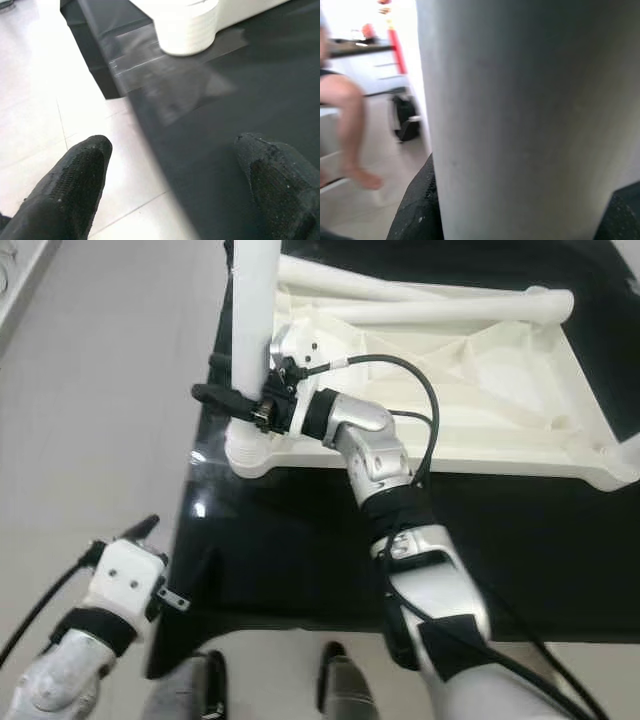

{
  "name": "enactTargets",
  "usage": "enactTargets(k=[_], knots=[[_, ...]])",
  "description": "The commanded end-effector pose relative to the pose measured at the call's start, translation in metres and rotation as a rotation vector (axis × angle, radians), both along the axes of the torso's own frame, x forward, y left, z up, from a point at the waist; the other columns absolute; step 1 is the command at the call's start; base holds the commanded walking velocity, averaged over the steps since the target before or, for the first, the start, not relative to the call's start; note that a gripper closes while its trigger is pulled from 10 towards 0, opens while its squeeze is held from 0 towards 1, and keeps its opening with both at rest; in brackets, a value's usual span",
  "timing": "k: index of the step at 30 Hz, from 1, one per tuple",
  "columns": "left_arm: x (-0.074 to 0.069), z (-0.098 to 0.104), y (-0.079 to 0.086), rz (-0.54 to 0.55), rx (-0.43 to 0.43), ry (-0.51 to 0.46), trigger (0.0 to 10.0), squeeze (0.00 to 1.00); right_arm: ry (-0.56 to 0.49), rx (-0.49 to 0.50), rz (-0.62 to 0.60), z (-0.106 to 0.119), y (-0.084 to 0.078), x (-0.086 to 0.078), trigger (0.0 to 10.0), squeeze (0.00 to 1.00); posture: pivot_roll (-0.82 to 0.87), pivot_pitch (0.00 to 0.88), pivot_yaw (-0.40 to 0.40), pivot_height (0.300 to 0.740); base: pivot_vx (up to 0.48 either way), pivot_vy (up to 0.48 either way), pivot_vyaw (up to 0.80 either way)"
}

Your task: Building children table

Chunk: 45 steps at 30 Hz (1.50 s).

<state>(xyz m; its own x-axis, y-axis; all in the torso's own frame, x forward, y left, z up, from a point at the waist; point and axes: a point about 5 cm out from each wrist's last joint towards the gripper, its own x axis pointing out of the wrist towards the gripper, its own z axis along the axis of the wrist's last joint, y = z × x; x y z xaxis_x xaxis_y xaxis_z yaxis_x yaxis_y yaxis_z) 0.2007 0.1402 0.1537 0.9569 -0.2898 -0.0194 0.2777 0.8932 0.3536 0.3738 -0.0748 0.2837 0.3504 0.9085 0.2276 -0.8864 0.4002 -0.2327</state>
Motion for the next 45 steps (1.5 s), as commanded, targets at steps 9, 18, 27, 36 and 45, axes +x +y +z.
enactTargets(k=[9, 18, 27, 36, 45], knots=[[-0.002, -0.009, -0.002, -0.011, 0.019, 0.018, 10.0, 0.00, -0.009, -0.057, 0.114, -0.010, 0.003, -0.008, 10.0, 0.00, 0.14, 0.321, -0.087, 0.740, 0.000, 0.000, 0.00], [0.000, -0.012, -0.003, -0.016, 0.018, 0.015, 10.0, 0.00, -0.040, -0.243, 0.235, -0.019, -0.003, -0.013, 10.0, 0.00, 0.15, 0.310, -0.090, 0.740, 0.000, 0.000, 0.00], [0.000, -0.011, -0.003, -0.017, 0.014, 0.008, 10.0, 0.00, -0.004, -0.355, 0.350, -0.017, -0.027, -0.013, 10.0, 0.00, 0.15, 0.325, -0.092, 0.740, 0.000, 0.000, 0.00], [-0.002, -0.011, -0.001, -0.015, 0.016, 0.005, 10.0, 0.00, 0.056, -0.329, 0.299, -0.022, -0.045, -0.006, 10.0, 0.00, 0.15, 0.335, -0.092, 0.740, 0.000, 0.000, 0.00], [-0.004, -0.011, -0.001, -0.015, 0.015, 0.006, 10.0, 0.00, 0.126, -0.183, -0.010, -0.058, -0.058, -0.010, 10.0, 0.00, 0.13, 0.345, -0.111, 0.740, 0.000, 0.000, 0.00]])
